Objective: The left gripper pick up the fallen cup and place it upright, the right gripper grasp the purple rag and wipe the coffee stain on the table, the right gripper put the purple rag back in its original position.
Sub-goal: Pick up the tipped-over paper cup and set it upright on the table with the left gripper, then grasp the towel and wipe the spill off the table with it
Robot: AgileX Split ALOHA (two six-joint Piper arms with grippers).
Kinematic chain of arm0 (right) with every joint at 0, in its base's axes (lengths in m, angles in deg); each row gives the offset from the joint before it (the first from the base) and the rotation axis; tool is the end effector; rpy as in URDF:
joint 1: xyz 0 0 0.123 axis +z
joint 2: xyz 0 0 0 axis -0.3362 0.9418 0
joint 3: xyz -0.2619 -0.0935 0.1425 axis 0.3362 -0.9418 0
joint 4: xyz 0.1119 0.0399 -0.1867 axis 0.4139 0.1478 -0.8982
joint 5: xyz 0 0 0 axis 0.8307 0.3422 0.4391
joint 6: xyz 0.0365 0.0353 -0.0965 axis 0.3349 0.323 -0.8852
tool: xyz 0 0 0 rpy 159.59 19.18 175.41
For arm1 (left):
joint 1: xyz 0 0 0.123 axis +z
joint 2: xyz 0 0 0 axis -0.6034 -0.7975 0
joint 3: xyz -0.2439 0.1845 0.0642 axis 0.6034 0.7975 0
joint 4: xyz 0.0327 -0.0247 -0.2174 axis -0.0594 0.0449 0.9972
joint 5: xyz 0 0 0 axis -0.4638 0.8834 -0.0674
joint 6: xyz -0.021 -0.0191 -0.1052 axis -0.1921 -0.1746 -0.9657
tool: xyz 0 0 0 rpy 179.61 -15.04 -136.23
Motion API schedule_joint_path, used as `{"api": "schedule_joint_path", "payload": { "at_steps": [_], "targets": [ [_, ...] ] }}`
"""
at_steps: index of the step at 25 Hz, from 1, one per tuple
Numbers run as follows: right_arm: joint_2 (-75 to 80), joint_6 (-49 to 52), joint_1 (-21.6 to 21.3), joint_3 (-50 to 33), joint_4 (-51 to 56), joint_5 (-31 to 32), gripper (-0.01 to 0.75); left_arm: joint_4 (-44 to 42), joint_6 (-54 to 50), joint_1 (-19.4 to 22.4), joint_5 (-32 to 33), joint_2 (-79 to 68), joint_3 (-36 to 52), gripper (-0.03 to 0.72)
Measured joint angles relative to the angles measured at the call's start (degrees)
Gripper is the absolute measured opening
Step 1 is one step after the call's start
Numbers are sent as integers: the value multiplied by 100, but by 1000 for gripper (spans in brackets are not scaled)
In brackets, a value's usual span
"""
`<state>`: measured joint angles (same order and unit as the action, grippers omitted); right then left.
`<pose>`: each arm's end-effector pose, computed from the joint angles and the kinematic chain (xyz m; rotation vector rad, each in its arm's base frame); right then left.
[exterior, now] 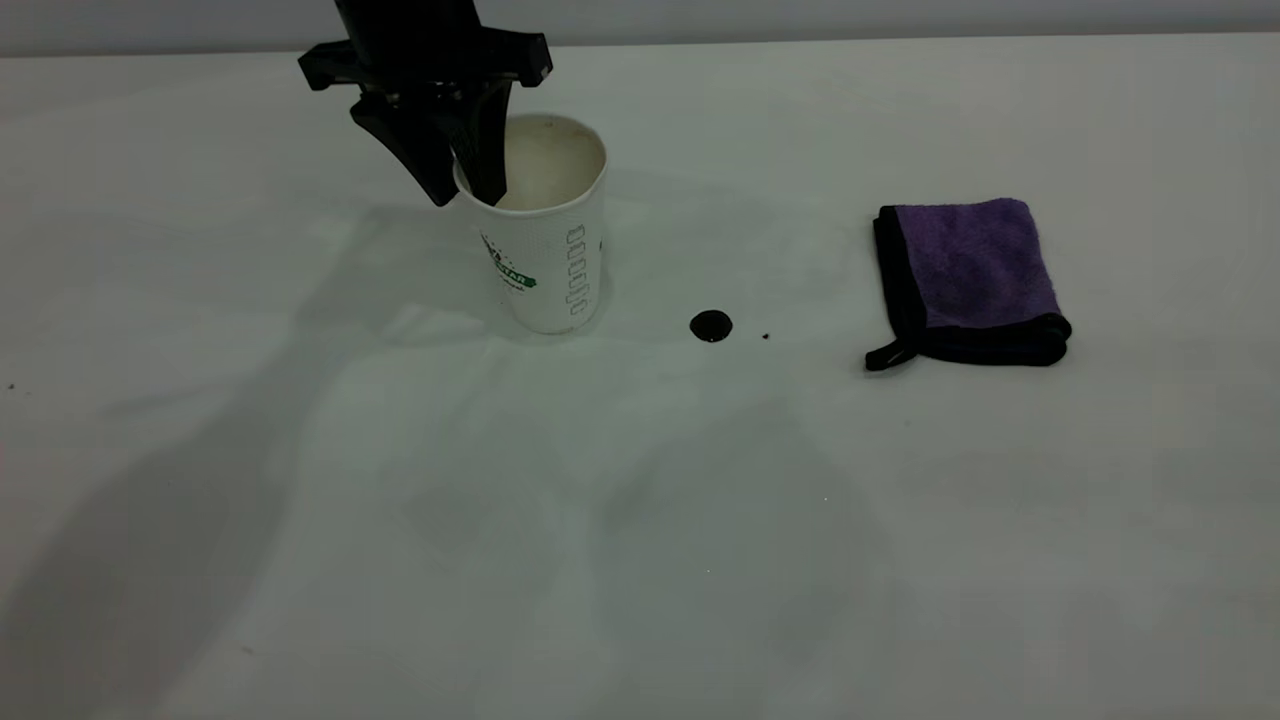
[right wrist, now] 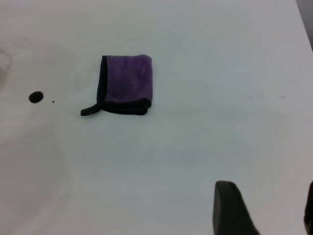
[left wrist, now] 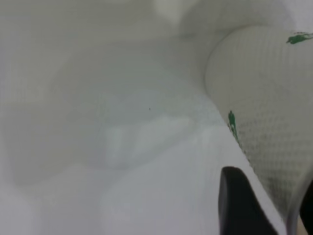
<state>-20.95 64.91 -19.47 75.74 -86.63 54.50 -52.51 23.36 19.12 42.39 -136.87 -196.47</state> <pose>-0.0475 0.0014 0.2373 0.0081 2.1432 0.0281 0.4560 -0.1691 0.1040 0.5014 3.0154 -0.3023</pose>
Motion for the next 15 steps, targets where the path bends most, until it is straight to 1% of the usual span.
{"api": "schedule_joint_path", "payload": {
  "at_steps": [5, 10, 15],
  "targets": [
    [0, 0, 0, 0, 0, 0, 401, 7, 0, 0, 134, 0, -325, 398],
    [0, 0, 0, 0, 0, 0, 401, -57, 0, 0, 770, 0, -820, 397],
    [0, 0, 0, 0, 0, 0, 401, -387, -18, -39, 815, 0, -1515, 399]
  ]
}}
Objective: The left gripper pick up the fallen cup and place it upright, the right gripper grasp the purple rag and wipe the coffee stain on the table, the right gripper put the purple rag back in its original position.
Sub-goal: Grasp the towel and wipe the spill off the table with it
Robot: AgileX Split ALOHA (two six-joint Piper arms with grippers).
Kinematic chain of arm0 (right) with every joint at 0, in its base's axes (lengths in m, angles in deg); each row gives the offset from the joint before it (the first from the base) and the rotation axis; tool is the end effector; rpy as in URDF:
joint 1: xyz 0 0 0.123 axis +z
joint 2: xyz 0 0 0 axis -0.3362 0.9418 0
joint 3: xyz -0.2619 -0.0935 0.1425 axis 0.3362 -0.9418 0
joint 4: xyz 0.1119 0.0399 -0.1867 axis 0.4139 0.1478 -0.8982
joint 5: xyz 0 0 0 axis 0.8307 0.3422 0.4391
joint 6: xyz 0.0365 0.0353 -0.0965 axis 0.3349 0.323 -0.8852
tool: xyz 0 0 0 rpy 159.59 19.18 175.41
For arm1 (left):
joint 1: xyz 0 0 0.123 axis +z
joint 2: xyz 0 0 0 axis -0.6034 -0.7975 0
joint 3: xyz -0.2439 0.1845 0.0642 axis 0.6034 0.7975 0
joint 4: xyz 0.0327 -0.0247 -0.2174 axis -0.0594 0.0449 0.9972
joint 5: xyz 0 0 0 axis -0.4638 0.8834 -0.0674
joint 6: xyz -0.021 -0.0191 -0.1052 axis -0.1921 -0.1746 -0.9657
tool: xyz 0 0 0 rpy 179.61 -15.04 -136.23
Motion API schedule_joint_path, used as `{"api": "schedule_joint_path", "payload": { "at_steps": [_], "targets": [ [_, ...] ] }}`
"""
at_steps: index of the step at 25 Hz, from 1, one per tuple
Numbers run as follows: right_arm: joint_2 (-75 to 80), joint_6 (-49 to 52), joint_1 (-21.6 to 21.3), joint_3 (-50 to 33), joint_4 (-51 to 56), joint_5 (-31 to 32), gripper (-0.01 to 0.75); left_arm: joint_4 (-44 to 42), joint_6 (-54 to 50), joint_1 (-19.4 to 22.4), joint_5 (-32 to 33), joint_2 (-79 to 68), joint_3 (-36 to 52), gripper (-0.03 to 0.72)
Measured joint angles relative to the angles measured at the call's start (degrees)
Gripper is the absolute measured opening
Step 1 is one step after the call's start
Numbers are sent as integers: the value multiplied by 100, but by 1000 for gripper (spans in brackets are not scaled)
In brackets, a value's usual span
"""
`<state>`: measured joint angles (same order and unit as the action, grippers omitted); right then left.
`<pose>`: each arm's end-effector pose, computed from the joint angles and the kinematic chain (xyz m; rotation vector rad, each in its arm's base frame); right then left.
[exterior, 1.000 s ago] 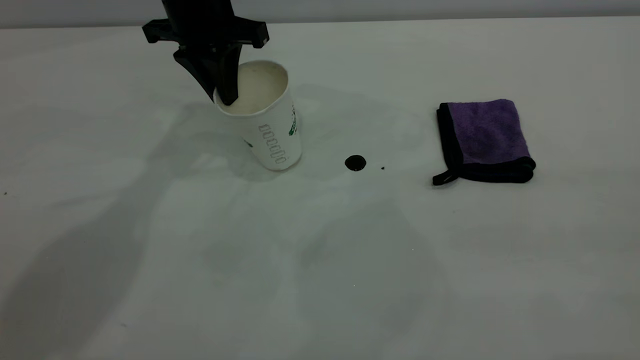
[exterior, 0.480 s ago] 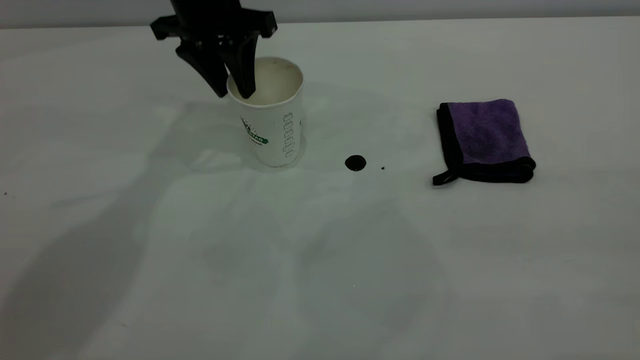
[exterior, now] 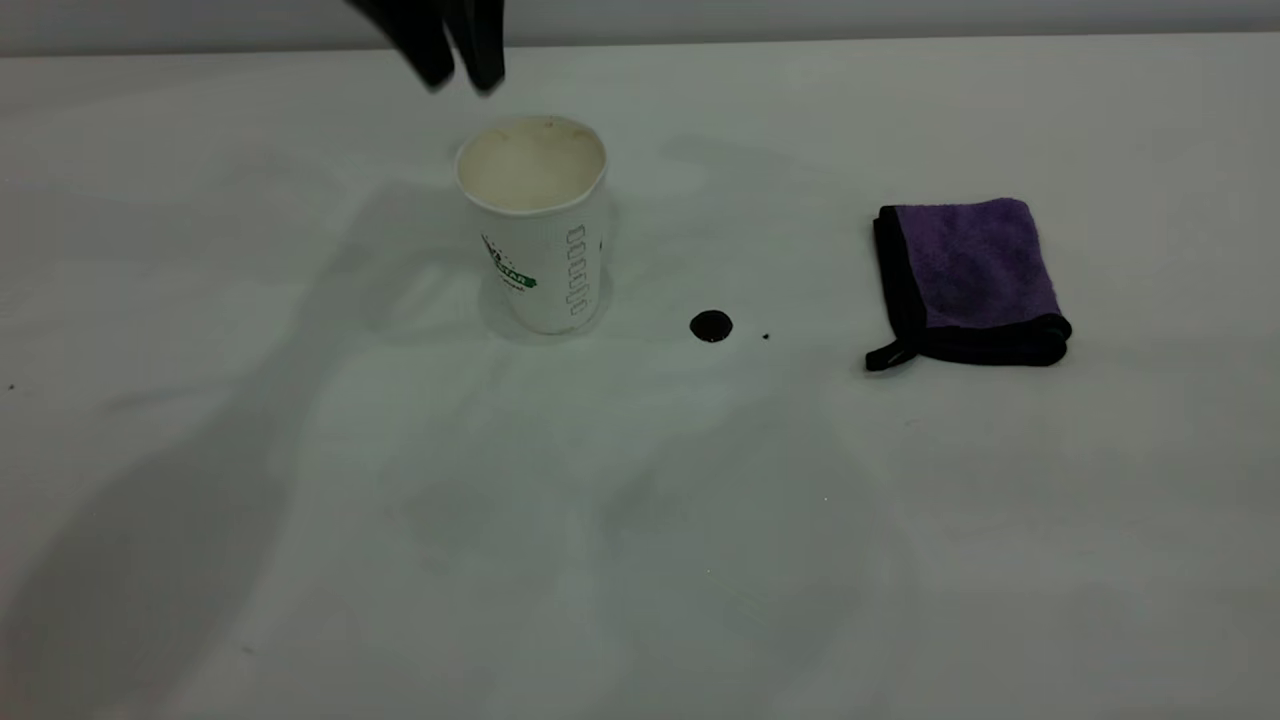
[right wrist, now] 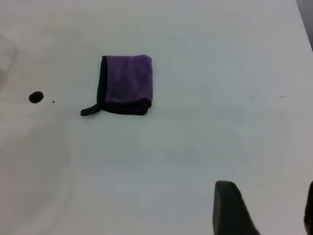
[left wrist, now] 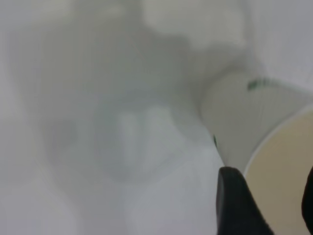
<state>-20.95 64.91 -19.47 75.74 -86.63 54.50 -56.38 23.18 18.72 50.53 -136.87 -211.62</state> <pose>-0.0475 0.0014 0.2373 0.0081 2.1432 0.0281 0.4798 -0.1752 0.1621 0.5742 2.8797 -0.2404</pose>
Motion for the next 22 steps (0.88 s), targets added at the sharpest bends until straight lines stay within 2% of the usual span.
{"api": "schedule_joint_path", "payload": {
  "at_steps": [6, 15, 19, 22],
  "targets": [
    [0, 0, 0, 0, 0, 0, 401, -34, -43, -191, 0, 494, -227, 399],
    [0, 0, 0, 0, 0, 0, 401, -52, -89, -360, 0, 2397, -151, 399],
    [0, 0, 0, 0, 0, 0, 401, -35, -256, -360, 0, 3495, 582, 399],
    [0, 0, 0, 0, 0, 0, 401, -35, -312, -360, 0, 4427, 1583, 399]
  ]
}}
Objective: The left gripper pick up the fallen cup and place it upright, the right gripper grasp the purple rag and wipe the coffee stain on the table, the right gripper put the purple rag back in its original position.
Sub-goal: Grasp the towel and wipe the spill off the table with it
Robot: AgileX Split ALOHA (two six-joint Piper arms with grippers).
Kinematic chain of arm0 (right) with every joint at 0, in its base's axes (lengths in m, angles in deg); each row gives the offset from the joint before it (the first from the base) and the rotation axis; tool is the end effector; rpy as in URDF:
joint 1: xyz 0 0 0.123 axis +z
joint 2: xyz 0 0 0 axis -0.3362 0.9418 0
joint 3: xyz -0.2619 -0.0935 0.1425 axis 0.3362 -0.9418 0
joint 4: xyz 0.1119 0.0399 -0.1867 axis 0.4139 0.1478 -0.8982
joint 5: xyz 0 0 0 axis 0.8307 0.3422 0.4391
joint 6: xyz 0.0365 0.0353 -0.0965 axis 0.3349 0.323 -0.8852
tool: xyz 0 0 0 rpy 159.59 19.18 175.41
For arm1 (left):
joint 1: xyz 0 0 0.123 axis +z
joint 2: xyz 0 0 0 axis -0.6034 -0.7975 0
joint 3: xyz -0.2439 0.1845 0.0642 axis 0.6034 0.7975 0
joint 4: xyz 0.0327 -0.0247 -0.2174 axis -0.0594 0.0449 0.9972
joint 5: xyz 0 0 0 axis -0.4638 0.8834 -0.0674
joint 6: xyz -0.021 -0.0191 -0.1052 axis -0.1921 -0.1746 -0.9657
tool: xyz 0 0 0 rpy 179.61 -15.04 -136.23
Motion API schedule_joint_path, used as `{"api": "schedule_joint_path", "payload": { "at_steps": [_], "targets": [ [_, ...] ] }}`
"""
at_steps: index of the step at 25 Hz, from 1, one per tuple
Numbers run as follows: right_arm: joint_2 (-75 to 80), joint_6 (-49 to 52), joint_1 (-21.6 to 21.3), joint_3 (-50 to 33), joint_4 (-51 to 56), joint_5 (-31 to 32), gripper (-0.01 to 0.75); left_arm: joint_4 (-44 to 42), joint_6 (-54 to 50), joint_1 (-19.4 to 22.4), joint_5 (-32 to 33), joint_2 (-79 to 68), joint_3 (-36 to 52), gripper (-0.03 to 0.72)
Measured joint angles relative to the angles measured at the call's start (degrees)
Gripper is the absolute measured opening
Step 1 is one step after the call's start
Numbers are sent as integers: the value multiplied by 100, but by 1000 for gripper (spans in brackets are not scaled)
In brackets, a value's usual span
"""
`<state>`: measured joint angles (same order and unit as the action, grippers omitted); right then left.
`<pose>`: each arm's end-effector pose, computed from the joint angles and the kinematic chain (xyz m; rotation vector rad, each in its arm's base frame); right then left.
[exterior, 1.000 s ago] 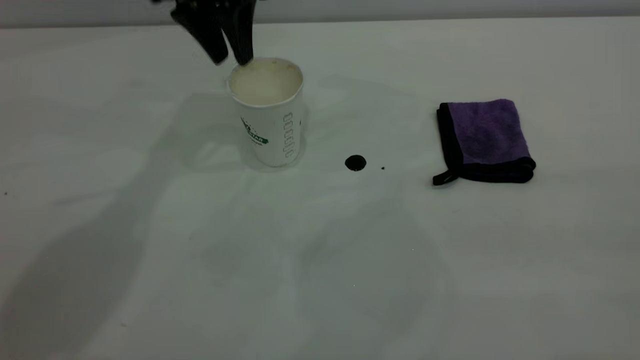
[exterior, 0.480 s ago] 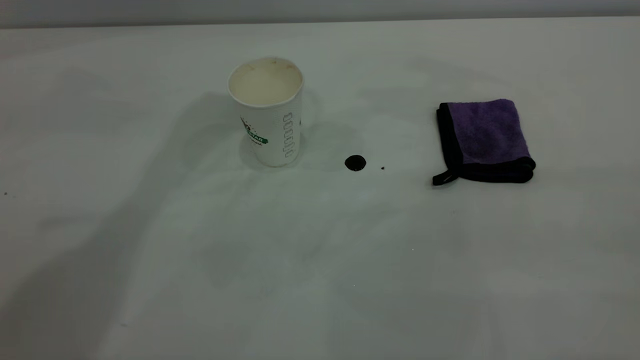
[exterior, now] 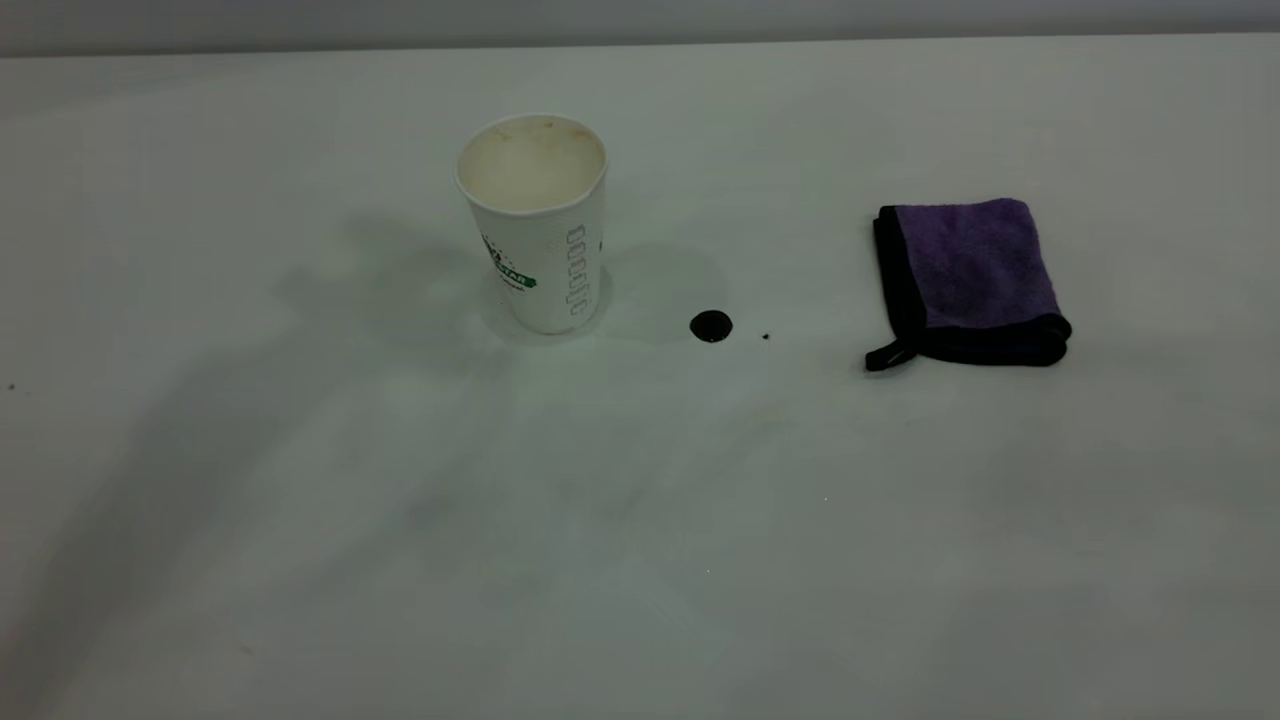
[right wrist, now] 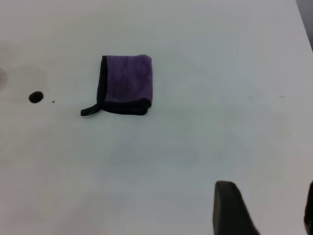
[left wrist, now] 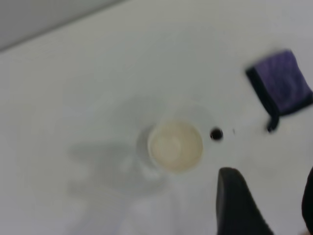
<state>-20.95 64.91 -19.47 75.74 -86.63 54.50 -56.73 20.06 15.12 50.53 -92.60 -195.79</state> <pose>-0.0475 0.0014 0.2373 0.0081 2.1432 0.0281 0.3199 -0.1446 0.4332 0.5320 2.3887 -0.3281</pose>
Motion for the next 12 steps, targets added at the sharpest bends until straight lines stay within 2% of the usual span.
{"api": "schedule_joint_path", "payload": {
  "at_steps": [12],
  "targets": [
    [0, 0, 0, 0, 0, 0, 401, -91, -514, 0, 0, 3857, 4177, 403]
  ]
}}
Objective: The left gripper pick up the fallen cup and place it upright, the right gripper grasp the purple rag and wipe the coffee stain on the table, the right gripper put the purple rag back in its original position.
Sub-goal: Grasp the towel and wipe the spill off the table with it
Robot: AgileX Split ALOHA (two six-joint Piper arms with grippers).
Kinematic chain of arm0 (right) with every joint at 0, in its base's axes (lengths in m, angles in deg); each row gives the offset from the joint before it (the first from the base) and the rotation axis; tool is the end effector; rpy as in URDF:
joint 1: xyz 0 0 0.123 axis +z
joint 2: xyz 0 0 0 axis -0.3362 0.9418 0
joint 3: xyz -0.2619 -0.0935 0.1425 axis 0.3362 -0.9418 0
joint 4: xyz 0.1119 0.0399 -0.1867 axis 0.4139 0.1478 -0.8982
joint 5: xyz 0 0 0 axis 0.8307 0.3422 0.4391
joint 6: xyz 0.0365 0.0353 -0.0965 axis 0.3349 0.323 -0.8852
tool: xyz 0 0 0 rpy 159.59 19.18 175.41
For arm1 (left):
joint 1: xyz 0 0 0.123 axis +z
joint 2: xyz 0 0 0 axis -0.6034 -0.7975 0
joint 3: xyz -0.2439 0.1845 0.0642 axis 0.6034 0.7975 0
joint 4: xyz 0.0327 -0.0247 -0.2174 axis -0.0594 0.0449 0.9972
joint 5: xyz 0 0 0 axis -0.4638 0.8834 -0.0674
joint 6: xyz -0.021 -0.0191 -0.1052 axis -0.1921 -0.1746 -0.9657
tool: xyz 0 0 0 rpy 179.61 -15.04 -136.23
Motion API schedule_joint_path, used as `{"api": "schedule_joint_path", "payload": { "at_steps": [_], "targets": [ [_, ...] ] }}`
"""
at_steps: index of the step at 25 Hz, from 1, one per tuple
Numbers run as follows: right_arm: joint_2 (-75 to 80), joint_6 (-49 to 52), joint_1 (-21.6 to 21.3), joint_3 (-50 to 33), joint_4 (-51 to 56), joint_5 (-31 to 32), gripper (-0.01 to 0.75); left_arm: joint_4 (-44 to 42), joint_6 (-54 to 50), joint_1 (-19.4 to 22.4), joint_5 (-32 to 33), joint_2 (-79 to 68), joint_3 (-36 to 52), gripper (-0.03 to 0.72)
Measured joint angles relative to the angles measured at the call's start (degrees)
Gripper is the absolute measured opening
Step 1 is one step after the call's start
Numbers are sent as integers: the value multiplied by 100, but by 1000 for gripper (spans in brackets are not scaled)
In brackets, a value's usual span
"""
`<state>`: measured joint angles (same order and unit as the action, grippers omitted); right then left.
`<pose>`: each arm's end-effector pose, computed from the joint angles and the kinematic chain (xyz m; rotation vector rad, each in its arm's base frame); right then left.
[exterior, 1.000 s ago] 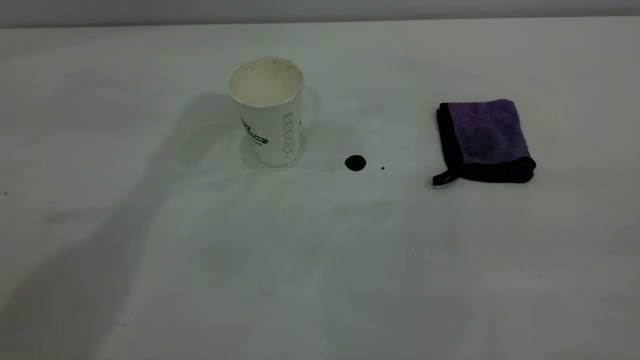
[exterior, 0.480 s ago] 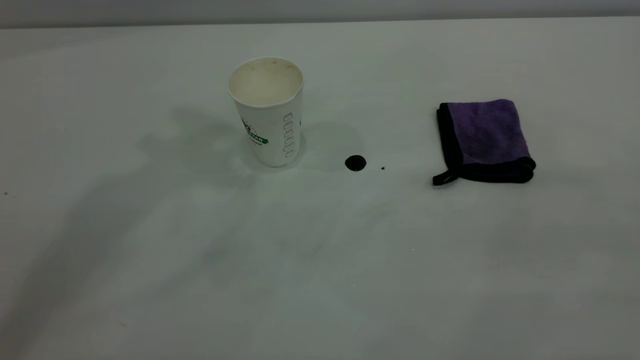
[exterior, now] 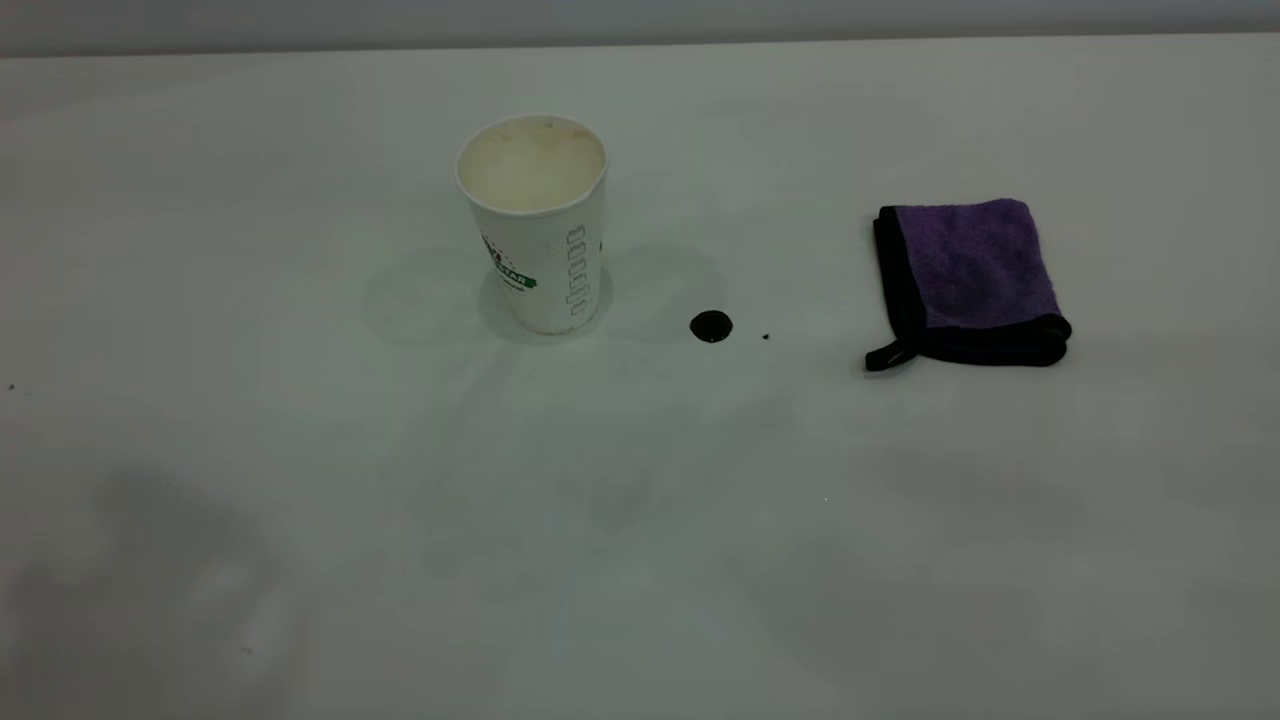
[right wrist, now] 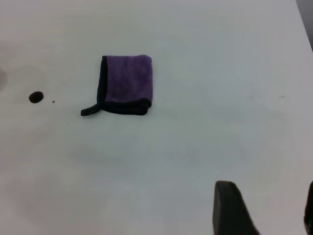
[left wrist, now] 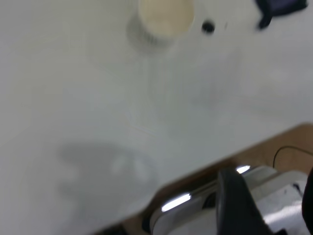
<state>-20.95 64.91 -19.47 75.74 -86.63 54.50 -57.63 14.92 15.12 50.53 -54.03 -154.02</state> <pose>-0.0475 0.0014 0.2373 0.0081 2.1432 0.0281 0.1299 -0.0661 0.4004 0.4317 2.4722 -0.3371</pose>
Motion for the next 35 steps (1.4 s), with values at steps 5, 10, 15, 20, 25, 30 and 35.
{"api": "schedule_joint_path", "payload": {
  "at_steps": [5, 10, 15, 20, 25, 30, 35],
  "targets": [
    [0, 0, 0, 0, 0, 0, 401, -365, -518, 0, 0, 1552, 1600, 485],
    [0, 0, 0, 0, 0, 0, 401, -875, -646, 0, 0, 2677, 2682, 553],
    [0, 0, 0, 0, 0, 0, 401, -1118, -369, 0, 0, 3190, 3388, 560],
    [0, 0, 0, 0, 0, 0, 401, -883, 95, 0, -24, 3249, 3779, 561],
    [0, 0, 0, 0, 0, 0, 401, -476, 464, 0, -256, 3249, 3944, 561],
    [0, 0, 0, 0, 0, 0, 401, -370, 562, 0, -352, 3249, 3995, 561],
    [0, 0, 0, 0, 0, 0, 401, -370, 630, 0, -362, 3249, 3995, 558]
  ]
}}
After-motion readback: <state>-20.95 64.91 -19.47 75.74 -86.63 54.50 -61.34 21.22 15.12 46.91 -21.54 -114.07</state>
